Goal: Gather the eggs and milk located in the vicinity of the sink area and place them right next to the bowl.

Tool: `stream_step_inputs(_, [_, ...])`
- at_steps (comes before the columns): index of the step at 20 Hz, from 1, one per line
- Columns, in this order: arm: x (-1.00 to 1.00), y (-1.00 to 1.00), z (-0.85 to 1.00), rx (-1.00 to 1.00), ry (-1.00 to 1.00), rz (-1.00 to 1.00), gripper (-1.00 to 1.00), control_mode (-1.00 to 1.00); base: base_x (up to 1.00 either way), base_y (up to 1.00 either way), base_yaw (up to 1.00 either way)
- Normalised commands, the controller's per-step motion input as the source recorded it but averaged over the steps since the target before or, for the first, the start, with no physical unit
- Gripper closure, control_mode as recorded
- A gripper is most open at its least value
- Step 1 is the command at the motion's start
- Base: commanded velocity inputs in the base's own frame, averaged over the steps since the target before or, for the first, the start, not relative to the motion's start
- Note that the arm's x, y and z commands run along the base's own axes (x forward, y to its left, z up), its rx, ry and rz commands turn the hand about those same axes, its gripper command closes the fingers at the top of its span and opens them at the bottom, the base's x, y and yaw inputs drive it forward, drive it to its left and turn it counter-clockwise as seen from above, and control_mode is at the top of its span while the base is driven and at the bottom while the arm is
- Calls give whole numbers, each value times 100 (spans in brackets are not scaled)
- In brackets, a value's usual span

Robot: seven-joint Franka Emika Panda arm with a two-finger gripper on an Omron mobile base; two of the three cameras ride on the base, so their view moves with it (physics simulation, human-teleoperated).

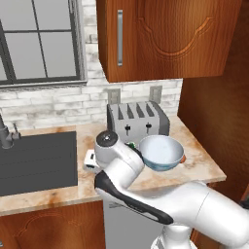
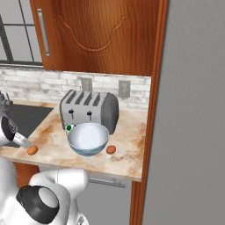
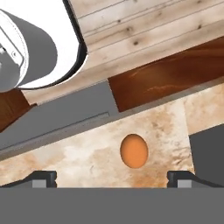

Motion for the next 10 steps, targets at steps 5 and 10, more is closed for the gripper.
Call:
stream_step_inputs(5, [4,0,-12,1,-5,17,-100,-100,0,0,0])
stream_step_inputs(10, [22,0,0,3,5,11,-100,-100,0,0,0])
